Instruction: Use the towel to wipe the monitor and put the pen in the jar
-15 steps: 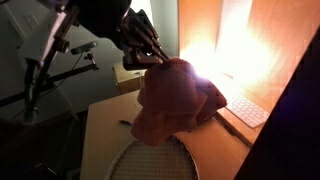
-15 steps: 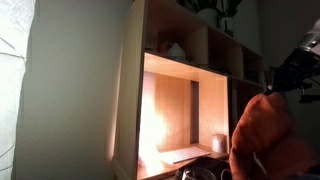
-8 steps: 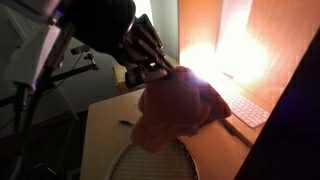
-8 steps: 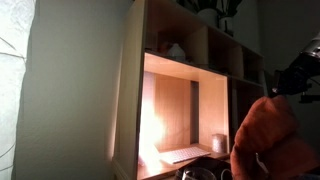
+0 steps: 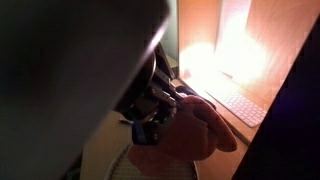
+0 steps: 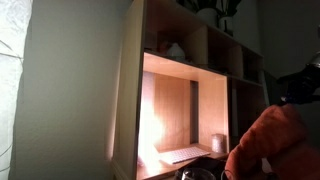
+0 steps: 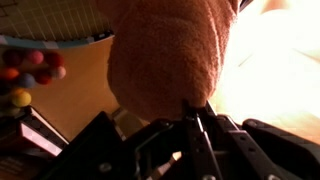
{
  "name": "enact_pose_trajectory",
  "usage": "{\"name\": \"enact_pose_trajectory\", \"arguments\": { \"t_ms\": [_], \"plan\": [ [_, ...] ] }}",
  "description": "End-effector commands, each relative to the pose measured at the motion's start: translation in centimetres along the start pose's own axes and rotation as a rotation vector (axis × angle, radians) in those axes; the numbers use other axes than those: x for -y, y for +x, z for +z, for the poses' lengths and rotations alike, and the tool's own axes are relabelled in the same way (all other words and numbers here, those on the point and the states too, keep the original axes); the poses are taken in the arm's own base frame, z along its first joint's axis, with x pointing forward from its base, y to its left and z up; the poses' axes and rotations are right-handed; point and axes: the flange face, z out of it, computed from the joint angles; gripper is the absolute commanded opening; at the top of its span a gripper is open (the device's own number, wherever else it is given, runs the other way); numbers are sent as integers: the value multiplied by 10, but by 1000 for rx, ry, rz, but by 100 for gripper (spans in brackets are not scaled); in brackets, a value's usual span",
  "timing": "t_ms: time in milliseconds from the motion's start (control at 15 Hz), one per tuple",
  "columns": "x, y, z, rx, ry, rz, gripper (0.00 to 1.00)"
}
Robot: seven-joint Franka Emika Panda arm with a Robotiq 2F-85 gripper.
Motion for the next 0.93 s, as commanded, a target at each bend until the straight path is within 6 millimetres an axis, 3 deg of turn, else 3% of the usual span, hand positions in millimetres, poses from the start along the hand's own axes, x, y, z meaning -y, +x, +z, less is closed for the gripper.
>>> {"name": "enact_pose_trajectory", "arguments": {
  "t_ms": [0, 267, 333, 867],
  "plan": [
    [-7, 8, 9, 19, 15, 34, 4],
    [-2, 4, 18, 35, 20, 42, 4],
    [-12, -1, 14, 23, -5, 55, 11],
    [-6, -1, 18, 29, -3, 45, 11]
  ]
}}
